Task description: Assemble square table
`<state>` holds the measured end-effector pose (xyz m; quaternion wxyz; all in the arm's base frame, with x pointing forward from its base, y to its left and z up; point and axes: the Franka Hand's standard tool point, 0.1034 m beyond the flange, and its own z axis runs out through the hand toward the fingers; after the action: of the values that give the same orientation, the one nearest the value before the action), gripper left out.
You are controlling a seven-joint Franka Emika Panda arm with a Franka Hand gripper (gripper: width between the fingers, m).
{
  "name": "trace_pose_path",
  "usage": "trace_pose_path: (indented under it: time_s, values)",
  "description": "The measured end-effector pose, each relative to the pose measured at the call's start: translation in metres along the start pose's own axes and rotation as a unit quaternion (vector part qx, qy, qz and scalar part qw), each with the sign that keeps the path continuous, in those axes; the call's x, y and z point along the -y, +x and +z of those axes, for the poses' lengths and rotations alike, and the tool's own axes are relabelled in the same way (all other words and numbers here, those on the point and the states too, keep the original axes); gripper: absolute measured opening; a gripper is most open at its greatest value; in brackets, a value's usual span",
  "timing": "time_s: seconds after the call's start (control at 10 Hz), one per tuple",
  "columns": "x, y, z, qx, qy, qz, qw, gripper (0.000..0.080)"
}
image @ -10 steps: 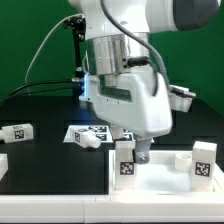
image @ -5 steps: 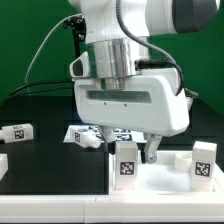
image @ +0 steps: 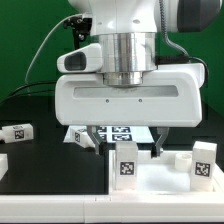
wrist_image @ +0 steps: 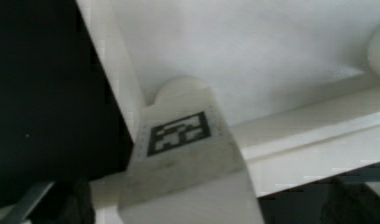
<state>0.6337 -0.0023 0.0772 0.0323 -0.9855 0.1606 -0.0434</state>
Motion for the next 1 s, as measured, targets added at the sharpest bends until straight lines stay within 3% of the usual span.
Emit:
trace_pose_path:
  time_s: [0.2,0.3,0.4,0.6,0.8,1.0]
  values:
    - [0.0001,-0.0001,0.0002,0.0,0.001,0.013,1.0,0.0412]
    - [0.0001,-0.0002,0.0004,0.0,0.001,0.066,0.998,0.0412]
    - [0.0,-0.0004,0.0006,0.001,0.001,0.095,0.996,0.0284]
    - [0.0002,0.0001,0.0004,-0.001,0.001,0.164,0.986,0.0284]
    - [-0.0004,0.0004,0.0,-0.004,-0.001,0.289,0.957,0.0284]
    - [-0.002,0.0023,-0.0025,0.017,0.004,0.456,0.89,0.0284]
